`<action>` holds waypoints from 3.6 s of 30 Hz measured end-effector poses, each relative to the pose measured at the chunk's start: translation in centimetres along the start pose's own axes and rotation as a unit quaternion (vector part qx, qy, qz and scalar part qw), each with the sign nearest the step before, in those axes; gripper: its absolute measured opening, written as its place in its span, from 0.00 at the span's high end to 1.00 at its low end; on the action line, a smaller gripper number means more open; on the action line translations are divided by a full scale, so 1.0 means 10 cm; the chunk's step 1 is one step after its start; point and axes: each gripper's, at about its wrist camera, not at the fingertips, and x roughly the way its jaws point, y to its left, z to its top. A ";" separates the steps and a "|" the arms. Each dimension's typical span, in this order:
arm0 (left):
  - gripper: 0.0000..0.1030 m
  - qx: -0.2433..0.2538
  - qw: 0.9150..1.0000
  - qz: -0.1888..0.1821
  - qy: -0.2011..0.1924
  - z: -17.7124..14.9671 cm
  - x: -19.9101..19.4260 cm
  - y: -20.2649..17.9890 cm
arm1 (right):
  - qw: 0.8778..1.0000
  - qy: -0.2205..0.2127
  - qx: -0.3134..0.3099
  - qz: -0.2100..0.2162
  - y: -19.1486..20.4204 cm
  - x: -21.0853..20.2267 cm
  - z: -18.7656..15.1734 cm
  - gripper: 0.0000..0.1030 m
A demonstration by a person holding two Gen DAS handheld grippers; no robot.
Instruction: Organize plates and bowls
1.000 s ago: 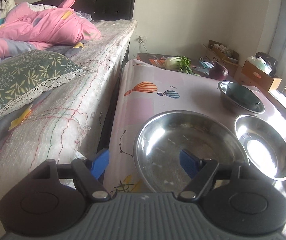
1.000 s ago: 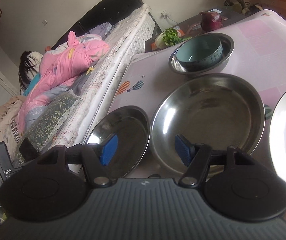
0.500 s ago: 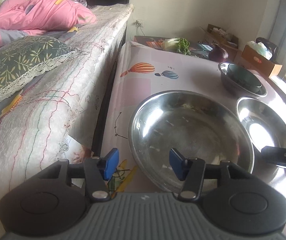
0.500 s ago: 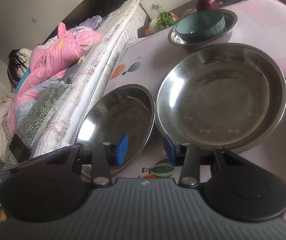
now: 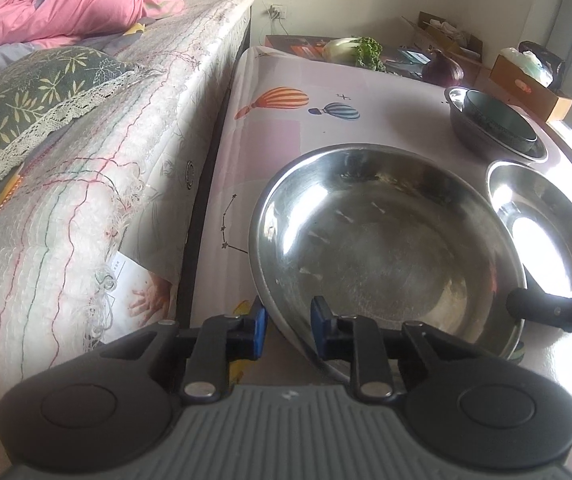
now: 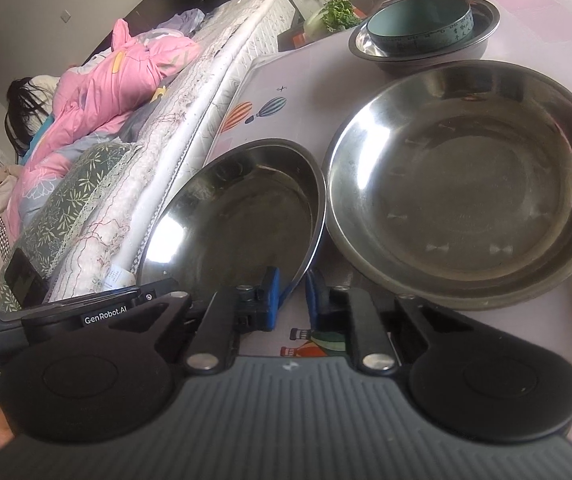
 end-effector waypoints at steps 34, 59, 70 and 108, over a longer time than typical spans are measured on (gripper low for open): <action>0.59 0.022 0.998 -0.058 0.009 -0.08 -0.07 0.12 | 1.000 0.022 -0.005 0.007 -0.05 -0.18 -0.10 0.82; 0.52 0.042 0.996 -0.082 0.003 -0.13 -0.17 0.14 | 0.999 0.025 -0.026 -0.002 -0.03 -0.22 -0.19 0.80; 0.55 0.061 0.997 -0.037 0.008 -0.18 -0.06 0.08 | 0.999 0.012 -0.029 -0.013 -0.01 -0.19 -0.19 0.81; 0.57 0.090 0.996 -0.017 0.018 -0.16 -0.08 -0.11 | 0.999 0.010 -0.028 -0.021 -0.03 -0.09 -0.17 0.82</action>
